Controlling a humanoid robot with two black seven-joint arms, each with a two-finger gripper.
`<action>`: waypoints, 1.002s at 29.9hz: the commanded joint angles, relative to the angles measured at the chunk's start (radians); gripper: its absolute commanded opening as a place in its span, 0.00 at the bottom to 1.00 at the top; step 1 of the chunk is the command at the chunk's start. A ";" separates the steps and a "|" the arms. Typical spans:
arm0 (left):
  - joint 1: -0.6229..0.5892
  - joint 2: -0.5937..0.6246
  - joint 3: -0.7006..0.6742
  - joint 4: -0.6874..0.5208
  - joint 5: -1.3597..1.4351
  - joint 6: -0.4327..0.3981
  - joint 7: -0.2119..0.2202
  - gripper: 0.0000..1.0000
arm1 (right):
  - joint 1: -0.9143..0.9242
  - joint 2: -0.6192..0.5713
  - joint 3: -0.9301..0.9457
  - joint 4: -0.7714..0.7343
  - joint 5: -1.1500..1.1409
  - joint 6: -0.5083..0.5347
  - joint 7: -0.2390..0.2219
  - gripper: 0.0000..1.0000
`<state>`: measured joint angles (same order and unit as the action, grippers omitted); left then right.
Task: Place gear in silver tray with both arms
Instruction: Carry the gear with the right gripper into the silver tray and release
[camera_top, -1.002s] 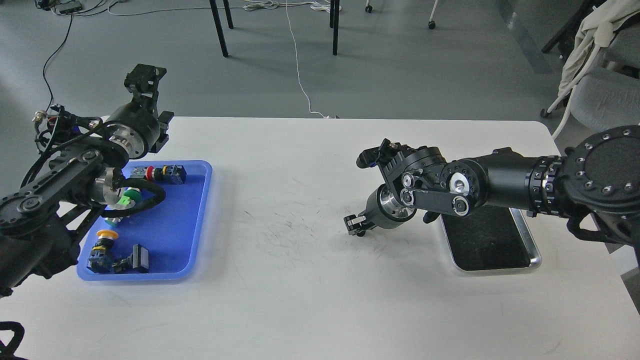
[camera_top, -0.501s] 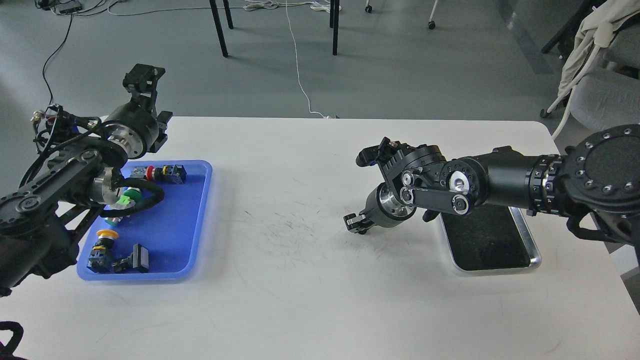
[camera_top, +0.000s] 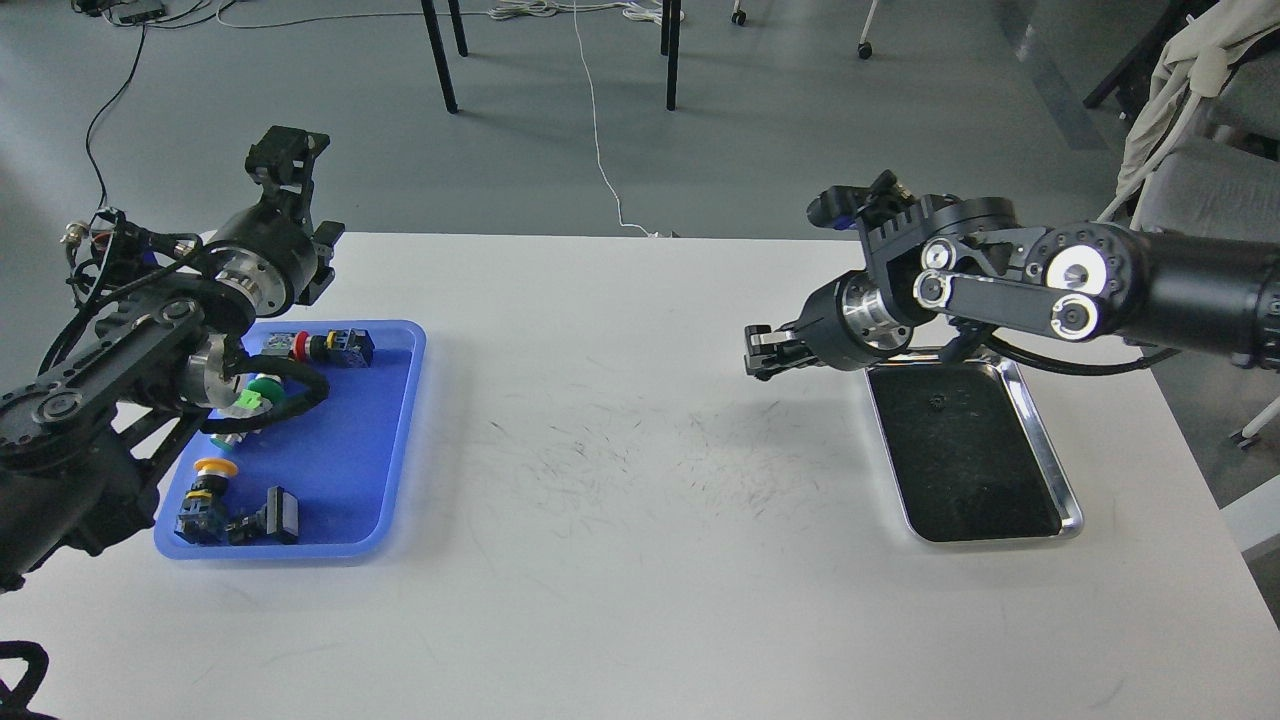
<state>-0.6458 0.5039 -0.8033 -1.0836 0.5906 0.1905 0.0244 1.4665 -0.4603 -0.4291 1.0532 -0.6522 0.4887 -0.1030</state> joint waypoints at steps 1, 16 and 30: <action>-0.002 -0.001 0.001 0.004 0.002 0.001 0.000 0.98 | -0.052 -0.145 0.004 0.016 -0.021 0.000 0.006 0.02; -0.005 -0.018 0.018 0.005 0.008 0.001 0.002 0.98 | -0.255 -0.201 0.067 -0.007 -0.236 0.000 0.019 0.02; -0.009 -0.019 0.023 0.005 0.008 0.001 0.002 0.98 | -0.262 -0.190 0.067 -0.001 -0.244 0.000 0.017 0.25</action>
<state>-0.6538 0.4848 -0.7808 -1.0784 0.5979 0.1918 0.0261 1.2014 -0.6516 -0.3620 1.0513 -0.8964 0.4887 -0.0852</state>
